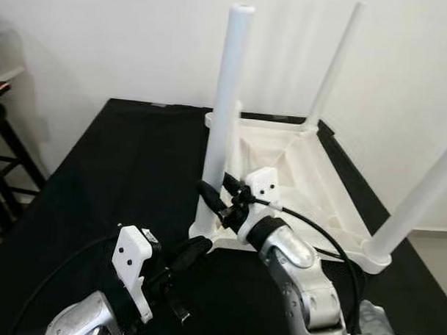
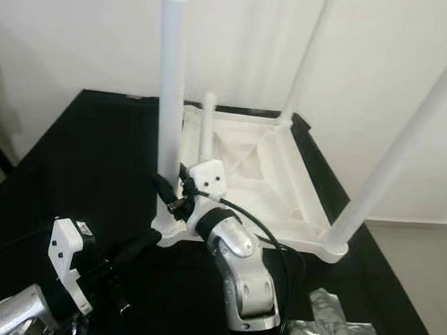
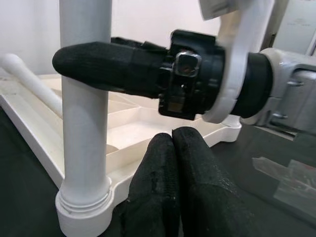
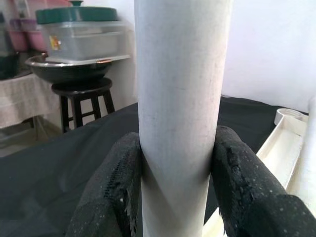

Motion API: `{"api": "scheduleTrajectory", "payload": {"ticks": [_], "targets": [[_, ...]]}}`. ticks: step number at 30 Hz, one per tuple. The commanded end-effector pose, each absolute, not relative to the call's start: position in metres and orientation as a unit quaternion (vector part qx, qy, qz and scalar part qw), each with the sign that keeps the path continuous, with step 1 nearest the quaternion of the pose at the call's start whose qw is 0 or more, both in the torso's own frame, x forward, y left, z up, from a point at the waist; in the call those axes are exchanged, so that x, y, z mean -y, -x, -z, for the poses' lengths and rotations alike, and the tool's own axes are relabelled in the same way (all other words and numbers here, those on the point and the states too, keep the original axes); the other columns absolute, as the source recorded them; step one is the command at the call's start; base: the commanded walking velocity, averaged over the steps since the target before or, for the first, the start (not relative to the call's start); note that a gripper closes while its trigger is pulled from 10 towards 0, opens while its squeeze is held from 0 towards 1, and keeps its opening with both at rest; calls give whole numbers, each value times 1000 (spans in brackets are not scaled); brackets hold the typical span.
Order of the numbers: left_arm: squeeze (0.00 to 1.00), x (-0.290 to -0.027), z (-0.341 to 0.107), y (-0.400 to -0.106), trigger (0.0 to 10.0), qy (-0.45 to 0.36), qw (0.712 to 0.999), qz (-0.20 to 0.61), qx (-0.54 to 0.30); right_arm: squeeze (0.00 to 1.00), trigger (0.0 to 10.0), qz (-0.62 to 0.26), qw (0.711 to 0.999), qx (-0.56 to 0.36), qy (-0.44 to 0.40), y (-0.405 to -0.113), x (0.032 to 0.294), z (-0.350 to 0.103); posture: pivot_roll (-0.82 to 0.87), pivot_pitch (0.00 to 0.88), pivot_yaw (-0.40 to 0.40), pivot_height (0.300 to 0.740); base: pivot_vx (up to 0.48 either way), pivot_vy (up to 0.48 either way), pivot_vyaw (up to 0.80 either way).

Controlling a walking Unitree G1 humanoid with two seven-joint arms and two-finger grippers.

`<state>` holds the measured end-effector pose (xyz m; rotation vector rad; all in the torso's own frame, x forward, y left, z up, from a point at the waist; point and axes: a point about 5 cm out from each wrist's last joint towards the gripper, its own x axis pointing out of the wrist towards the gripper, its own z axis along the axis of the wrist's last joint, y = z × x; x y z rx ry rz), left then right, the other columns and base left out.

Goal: Building children table

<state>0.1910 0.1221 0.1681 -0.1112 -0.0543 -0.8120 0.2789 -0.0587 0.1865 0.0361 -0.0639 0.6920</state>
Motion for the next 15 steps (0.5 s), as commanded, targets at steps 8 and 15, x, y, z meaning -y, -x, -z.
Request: {"api": "scheduleTrajectory", "payload": {"ticks": [8,15], "targets": [[0,-121,-164,-194,10000,52,919,391,16,1000,10000,-420,902,-59,-79,-275,60,-177,72,90,-95,740,0,0,0],[0,-119,-164,-195,10000,54,918,392,18,1000,10000,-548,836,-1,28,-293,85,-206,75,83,-101,740,0,0,0]]}}
